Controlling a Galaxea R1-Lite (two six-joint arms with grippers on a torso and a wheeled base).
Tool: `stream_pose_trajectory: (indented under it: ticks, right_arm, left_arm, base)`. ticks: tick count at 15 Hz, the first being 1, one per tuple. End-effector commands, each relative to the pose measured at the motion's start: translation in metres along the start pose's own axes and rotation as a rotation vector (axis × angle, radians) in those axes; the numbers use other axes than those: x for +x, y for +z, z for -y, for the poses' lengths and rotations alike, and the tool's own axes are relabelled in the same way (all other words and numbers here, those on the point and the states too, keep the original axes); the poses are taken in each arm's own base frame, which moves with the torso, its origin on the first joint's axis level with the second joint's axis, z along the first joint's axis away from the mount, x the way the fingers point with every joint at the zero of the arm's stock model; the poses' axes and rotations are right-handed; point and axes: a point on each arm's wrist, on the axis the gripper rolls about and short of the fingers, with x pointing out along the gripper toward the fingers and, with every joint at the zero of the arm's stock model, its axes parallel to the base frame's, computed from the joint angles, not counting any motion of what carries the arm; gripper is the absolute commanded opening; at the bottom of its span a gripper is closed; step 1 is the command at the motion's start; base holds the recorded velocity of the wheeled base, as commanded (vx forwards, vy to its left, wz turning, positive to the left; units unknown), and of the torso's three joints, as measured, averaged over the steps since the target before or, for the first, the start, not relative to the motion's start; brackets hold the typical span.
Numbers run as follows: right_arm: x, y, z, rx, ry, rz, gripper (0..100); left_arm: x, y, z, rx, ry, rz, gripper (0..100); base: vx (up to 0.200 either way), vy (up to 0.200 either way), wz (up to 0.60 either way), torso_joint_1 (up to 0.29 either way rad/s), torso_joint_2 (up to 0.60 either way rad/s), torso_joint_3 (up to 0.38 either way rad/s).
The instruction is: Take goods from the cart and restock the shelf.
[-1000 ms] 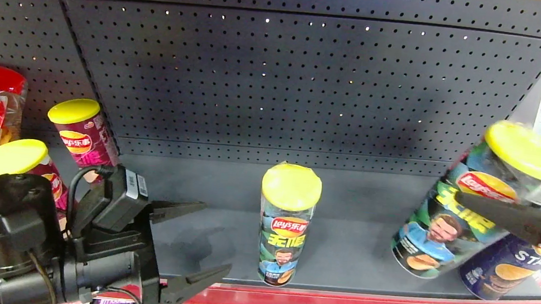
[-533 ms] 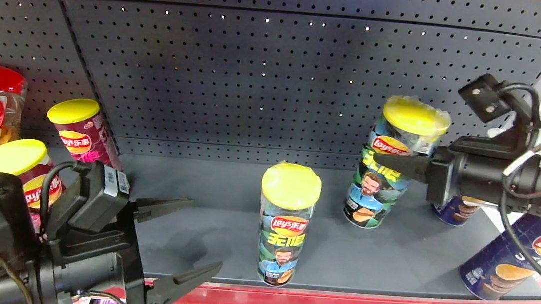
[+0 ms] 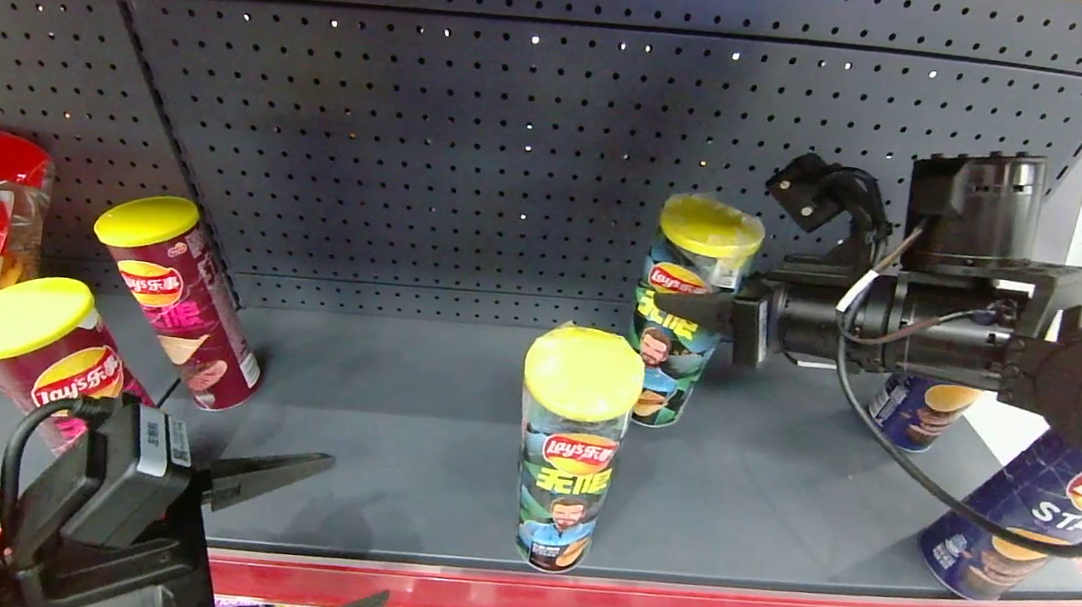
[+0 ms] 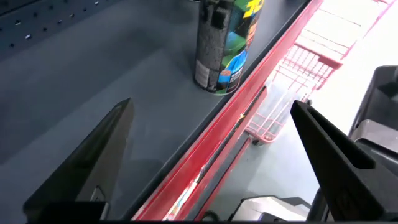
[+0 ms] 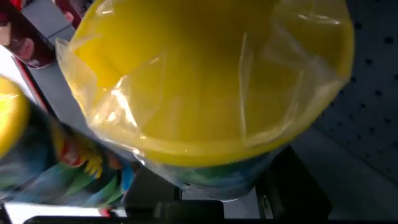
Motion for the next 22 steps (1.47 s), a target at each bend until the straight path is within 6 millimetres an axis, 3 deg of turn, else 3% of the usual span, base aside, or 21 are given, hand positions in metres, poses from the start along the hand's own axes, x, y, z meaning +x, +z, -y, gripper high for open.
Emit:
stream_pose_trajectory:
  ticks: [1,9,22]
  right_arm:
    - [0.024,-0.008,0.008,-0.009,0.022,-0.027,0]
    - [0.062,-0.005,-0.003,-0.028,0.094,-0.016,0]
    - [0.071,-0.013,-0.010,-0.022,0.119,-0.042,0]
  left_arm:
    - [-0.004,-0.001,0.002,0.002,0.004,0.005,100]
    - [-0.006,-0.003,0.002,-0.001,0.009,-0.001,100]
    - [-0.005,-0.004,0.002,-0.006,0.007,-0.014,100]
  base:
    - [0.000,0.000,0.00,0.000,0.00,0.000]
    - [0.000,0.000,0.00,0.000,0.00,0.000]
    - [0.000,0.000,0.00,0.000,0.00,0.000]
